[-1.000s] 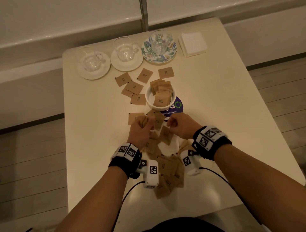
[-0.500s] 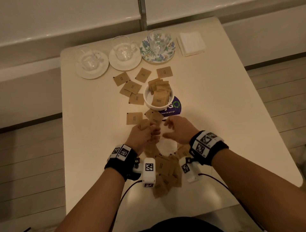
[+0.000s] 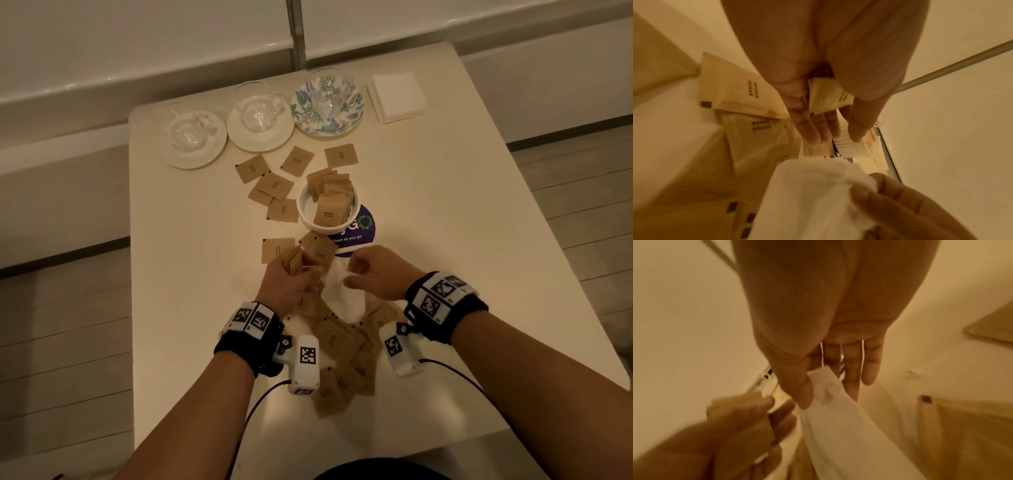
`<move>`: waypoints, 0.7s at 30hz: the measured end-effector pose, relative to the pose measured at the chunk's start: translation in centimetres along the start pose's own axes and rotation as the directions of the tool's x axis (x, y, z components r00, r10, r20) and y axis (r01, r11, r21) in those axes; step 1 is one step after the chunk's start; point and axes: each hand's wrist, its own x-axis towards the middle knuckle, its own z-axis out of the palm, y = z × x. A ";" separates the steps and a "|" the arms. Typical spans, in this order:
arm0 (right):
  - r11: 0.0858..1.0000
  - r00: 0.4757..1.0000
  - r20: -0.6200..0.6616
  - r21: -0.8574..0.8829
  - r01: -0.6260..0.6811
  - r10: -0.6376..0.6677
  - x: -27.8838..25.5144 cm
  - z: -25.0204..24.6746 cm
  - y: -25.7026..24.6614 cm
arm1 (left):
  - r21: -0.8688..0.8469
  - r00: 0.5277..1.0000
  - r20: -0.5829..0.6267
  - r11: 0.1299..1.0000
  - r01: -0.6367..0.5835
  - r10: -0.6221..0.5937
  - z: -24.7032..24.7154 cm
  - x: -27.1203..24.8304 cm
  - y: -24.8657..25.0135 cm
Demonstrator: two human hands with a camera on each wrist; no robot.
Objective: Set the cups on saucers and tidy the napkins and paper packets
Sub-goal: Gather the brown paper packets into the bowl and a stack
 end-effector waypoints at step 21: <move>0.943 0.966 -0.237 0.285 0.170 -0.102 -0.8 -1.3 -2.7 | -0.069 0.991 -0.038 0.989 -0.134 0.132 1.5 0.7 3.2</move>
